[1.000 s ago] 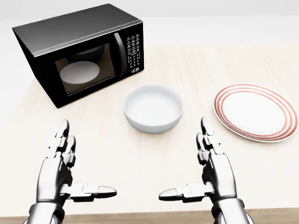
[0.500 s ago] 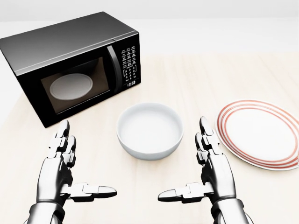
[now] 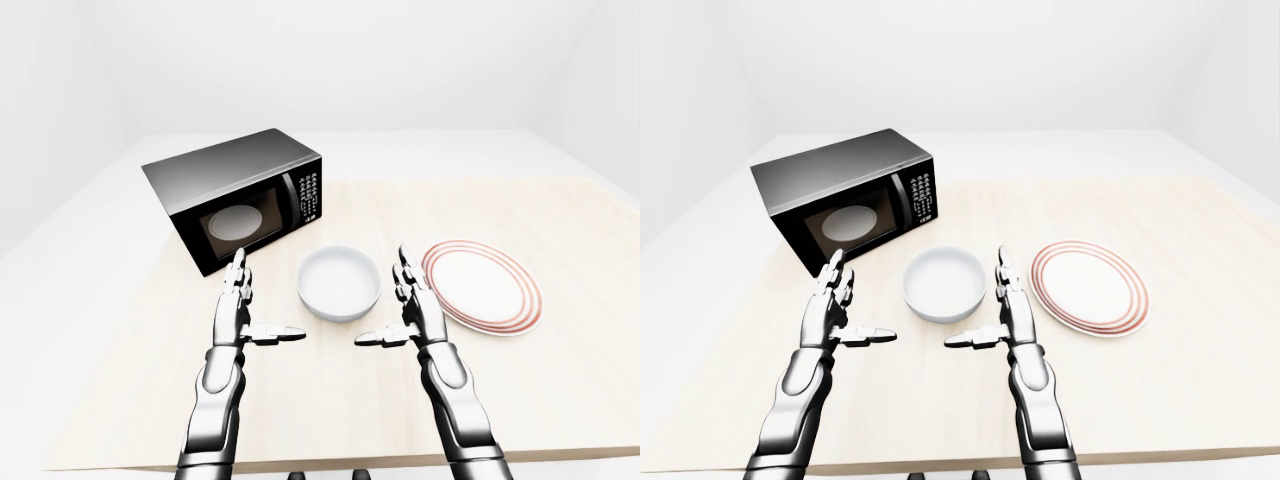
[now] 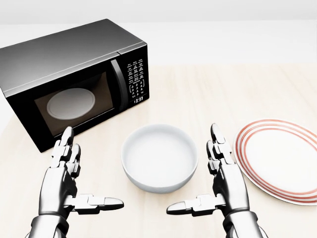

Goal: Pick up the white bowl and put it on the plate.

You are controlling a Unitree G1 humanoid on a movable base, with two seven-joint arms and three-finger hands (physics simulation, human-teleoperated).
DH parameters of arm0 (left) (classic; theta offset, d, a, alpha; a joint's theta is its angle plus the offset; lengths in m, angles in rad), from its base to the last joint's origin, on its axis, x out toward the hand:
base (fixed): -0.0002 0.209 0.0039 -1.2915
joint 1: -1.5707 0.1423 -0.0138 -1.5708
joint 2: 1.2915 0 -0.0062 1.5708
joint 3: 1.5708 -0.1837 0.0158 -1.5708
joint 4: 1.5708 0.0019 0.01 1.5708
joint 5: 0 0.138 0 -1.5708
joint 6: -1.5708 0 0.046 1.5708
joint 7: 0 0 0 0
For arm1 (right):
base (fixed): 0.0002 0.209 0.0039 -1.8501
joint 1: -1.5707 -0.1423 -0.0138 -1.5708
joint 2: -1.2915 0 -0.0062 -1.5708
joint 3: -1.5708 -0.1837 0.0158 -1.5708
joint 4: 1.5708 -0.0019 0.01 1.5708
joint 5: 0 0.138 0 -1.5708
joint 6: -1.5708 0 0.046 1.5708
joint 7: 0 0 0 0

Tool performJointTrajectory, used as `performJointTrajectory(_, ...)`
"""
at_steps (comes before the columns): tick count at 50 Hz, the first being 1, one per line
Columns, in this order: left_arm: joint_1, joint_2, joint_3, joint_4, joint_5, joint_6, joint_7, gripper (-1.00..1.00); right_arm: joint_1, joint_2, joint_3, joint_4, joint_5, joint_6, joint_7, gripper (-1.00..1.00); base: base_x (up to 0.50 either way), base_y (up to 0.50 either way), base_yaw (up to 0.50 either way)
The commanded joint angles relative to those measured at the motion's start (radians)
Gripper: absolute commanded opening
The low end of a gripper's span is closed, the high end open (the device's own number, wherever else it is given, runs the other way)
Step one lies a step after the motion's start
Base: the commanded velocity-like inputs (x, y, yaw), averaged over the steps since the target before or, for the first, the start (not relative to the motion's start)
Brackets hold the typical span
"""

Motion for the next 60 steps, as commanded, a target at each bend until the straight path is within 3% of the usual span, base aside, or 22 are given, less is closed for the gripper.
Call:
performJointTrajectory(1,0.001,0.000,0.000,0.000,0.000,0.000,0.000,1.00,0.003,0.000,0.006,0.002,-0.016,-0.012,-0.001,1.00,0.00,0.00,0.00)
performJointTrajectory(9,0.001,0.000,0.000,0.000,0.000,0.000,0.000,1.00,-0.008,-0.012,0.005,-0.010,-0.075,0.006,-0.017,1.00,0.00,0.00,0.00)
performJointTrajectory(17,0.001,0.000,0.000,0.000,0.000,0.000,0.000,1.00,-0.042,-0.045,0.008,0.006,-0.338,-0.013,-0.074,1.00,0.00,0.00,0.00)
performJointTrajectory(26,0.001,0.000,0.000,0.000,0.000,0.000,0.000,1.00,-0.069,-0.059,0.010,-0.018,-0.502,0.009,-0.057,1.00,0.00,0.00,0.00)
performJointTrajectory(34,0.001,0.000,0.000,0.000,0.000,0.000,0.000,1.00,-0.086,-0.073,0.030,-0.020,-0.674,0.024,0.013,1.00,0.00,0.00,0.00)
performJointTrajectory(58,0.001,0.000,0.000,0.000,0.000,0.000,0.000,1.00,-0.104,-0.094,0.044,-0.095,-1.003,0.008,0.264,1.00,0.00,0.00,0.00)
performJointTrajectory(59,0.001,0.000,0.000,0.000,0.000,0.000,0.000,1.00,-0.170,-0.107,0.117,-0.123,-1.178,0.020,0.346,1.00,0.00,0.00,0.00)
performJointTrajectory(60,0.001,0.000,0.000,0.000,0.000,0.000,0.000,1.00,-0.174,-0.097,0.111,-0.121,-1.200,0.007,0.354,1.00,0.00,0.00,0.00)
